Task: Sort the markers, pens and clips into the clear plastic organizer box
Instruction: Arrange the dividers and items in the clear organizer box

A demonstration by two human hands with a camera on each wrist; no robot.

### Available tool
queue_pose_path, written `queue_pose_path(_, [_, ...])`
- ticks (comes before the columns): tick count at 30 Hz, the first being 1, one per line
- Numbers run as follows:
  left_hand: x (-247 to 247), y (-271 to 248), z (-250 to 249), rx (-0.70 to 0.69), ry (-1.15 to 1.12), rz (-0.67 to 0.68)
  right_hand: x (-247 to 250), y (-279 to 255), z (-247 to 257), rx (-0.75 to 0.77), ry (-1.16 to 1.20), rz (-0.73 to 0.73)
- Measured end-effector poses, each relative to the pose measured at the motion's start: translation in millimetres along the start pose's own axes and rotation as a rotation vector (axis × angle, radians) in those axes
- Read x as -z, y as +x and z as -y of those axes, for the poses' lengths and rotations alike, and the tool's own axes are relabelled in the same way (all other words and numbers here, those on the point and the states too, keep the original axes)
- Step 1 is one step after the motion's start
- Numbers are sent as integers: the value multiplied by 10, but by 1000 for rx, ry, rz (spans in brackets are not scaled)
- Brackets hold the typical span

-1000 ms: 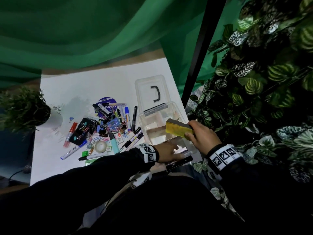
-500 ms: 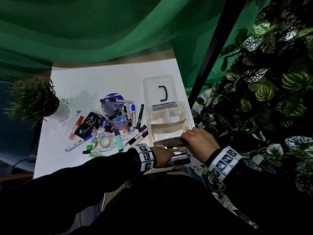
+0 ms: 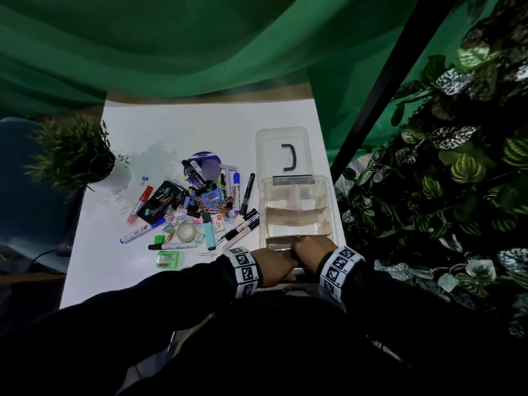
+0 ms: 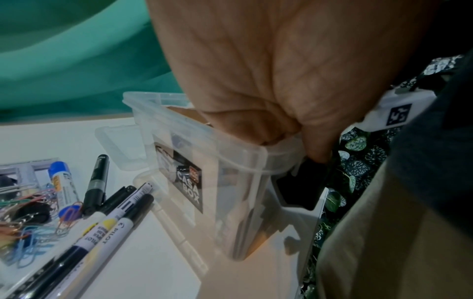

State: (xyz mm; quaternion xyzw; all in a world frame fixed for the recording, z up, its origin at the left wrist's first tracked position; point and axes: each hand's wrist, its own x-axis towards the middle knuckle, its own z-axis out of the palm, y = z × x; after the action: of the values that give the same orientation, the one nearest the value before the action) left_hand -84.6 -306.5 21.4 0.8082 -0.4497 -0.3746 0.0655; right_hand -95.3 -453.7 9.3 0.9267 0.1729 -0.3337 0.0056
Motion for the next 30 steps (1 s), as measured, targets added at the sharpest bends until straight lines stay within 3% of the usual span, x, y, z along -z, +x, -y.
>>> queue_pose_path(5, [-5,14,31,-18,43,6,-37,120,-55,25,91,52])
queue_pose_path(8, [62,34,103,-128,155,-53,-57,135,-144,61,164,89])
queue_pose_path(12, [109,65,178,-149,228,-73,-21,143,-141,47,75,132])
queue_pose_path(18, [192,8,149,-167,140,-64,18,167,-76,13,24,180])
queue_pose_path(21, [346,-163,280,-173,-43,-220,163,74,-67,2,68,145])
queue_pose_path(23, [490,-345,490,-52,-167,-392,406,-10,-2,21,118,100])
queue_pose_path(27, [589,-734,1300,377,-483,-683,925,116,252,130,256,-57])
queue_pose_path(30, [356,-1032,2079,719,-358,-750,1146,472,606,166,354,-119])
